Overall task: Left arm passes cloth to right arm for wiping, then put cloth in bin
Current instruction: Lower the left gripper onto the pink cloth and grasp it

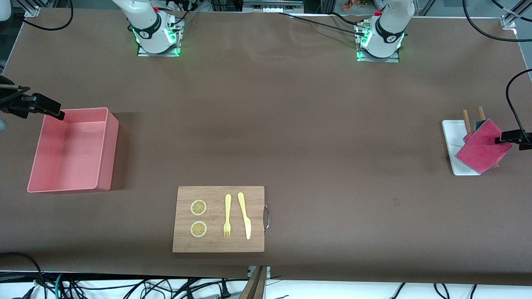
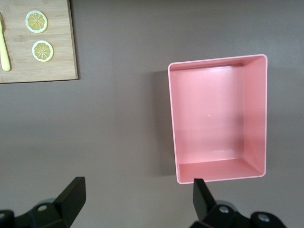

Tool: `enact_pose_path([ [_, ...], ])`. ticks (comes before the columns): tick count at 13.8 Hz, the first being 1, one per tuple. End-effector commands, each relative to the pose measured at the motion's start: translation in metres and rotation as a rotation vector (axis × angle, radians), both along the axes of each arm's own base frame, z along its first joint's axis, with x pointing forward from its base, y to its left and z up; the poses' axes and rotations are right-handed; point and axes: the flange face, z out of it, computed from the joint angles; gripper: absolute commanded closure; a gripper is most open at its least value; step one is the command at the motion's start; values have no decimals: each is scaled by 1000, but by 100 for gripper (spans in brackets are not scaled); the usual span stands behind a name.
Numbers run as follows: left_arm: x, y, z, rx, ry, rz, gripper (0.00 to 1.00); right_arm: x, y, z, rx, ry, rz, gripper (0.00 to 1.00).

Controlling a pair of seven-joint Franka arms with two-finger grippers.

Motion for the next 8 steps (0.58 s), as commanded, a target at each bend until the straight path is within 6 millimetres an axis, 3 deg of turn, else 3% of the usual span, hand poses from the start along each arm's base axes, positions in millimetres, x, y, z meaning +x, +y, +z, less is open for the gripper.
enact_pose_path([
  [1,2,6,-8,-34,-8,-6,0,3,1,6,19,-13,-11,0],
  [3,1,5,-16,-42,6,-6,9,3,1,6,21,-13,-11,0],
  [5,3,3,-13,-38,2,-12,34,3,1,6,21,-13,-11,0],
  [6,6,1,-10,-30,1,-21,53,3,1,6,21,-15,-11,0],
  [8,9,-2,-7,-29,-4,-31,76,3,1,6,21,-15,-10,0],
])
